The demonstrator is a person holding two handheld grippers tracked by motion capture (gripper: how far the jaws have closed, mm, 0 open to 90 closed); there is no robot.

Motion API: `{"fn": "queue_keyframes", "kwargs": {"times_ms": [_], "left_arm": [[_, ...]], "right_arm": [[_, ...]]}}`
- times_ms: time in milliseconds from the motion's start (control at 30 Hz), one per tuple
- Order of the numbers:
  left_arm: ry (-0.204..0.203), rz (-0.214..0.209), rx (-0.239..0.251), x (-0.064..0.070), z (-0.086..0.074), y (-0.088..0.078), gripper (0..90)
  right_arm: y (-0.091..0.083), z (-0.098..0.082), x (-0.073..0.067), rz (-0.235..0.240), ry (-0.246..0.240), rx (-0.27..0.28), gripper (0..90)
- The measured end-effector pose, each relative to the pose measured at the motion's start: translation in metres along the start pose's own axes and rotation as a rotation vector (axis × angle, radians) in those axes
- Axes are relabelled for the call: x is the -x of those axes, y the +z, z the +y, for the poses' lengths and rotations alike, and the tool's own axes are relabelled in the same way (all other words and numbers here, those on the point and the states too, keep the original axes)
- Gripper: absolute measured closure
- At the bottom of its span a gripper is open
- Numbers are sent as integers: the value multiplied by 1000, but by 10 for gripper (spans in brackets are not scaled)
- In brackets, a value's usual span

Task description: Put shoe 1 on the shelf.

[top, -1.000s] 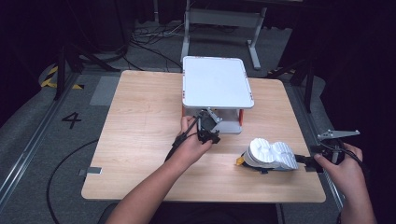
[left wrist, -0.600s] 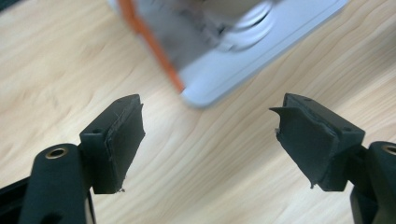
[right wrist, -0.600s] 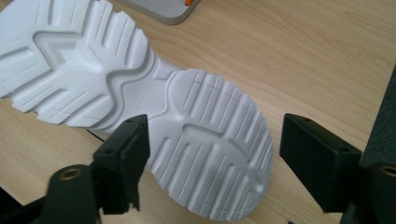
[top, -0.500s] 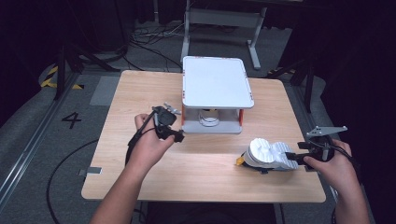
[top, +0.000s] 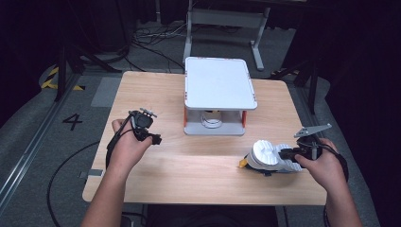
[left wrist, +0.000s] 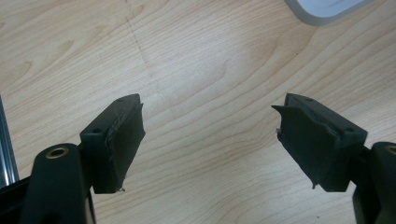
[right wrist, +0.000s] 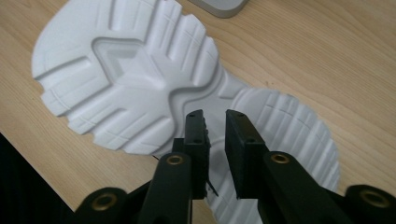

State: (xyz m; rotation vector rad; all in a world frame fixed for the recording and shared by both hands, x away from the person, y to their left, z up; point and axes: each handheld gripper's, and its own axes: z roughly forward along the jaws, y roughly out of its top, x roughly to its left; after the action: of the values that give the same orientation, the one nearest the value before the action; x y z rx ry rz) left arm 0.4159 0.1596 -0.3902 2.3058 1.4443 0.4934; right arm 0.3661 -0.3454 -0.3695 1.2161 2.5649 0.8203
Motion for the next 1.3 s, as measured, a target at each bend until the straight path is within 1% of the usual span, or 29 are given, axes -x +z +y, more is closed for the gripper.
{"fn": "queue_keyframes", "kwargs": {"times_ms": [33,67,100,167,200,233,267,300,333,367,400,433,500,567,600,633,733,767,800,833,867,900,933,967,1033,1067,1167,1267,1300], "left_arm": [[-2,-1,2,0,0,1,228],[-2,-1,2,0,0,1,228],[0,-3,0,0,-1,1,228],[6,-15,1,1,0,2,228],[5,-14,1,2,0,2,228],[10,-20,0,3,0,2,228],[21,-21,0,3,1,2,228],[14,-22,2,4,1,3,228],[14,-22,2,4,1,3,228],[14,-27,1,4,1,3,228],[22,-29,-2,4,3,4,228],[25,-31,0,4,4,5,227],[28,-37,4,5,7,7,227],[36,-42,2,7,11,9,227],[36,-42,2,7,11,9,227],[44,-49,3,8,13,11,227],[55,-61,-1,11,17,15,226],[58,-63,-2,12,18,16,225],[58,-65,0,12,18,16,225],[60,-62,1,11,19,16,225],[60,-62,1,11,19,16,225],[55,-66,9,10,19,15,224],[55,-66,9,10,19,15,224],[51,-66,10,10,19,15,224],[50,-64,13,7,18,14,224],[47,-60,14,6,18,14,224],[37,-60,12,5,16,14,224],[41,-62,12,4,15,14,224],[42,-63,12,3,15,14,224]], "right_arm": [[0,1,-2,10,-4,-1,827],[0,1,-2,10,-4,-1,827],[0,3,-5,22,-15,-4,845],[2,3,-6,23,-15,-20,857],[5,2,-6,20,-12,-39,870],[7,2,-7,22,-9,-48,882],[8,1,-7,29,-5,-71,886],[8,0,-9,41,-2,-89,891],[8,0,-9,41,-2,-89,891],[8,0,-10,48,0,-110,891],[6,-4,-14,58,3,-163,894],[6,-5,-15,56,6,-184,899],[6,-11,-16,77,24,-231,900],[7,-16,-17,93,32,-278,900],[7,-16,-17,93,32,-278,900],[7,-18,-18,100,38,-298,900],[14,-24,-24,131,35,-409,900],[18,-25,-25,136,29,-436,900],[20,-24,-25,130,32,-448,900],[23,-23,-25,97,33,-433,900],[27,-22,-23,44,28,-405,870],[35,-21,-21,-19,31,-375,858],[35,-21,-21,-19,31,-375,858],[42,-20,-18,-24,30,-368,851],[53,-19,-15,-10,20,-322,821],[56,-18,-14,-12,20,-300,818],[56,-17,-14,-3,17,-285,776],[52,-17,-15,2,30,-283,702],[48,-17,-16,10,33,-286,684]]}}
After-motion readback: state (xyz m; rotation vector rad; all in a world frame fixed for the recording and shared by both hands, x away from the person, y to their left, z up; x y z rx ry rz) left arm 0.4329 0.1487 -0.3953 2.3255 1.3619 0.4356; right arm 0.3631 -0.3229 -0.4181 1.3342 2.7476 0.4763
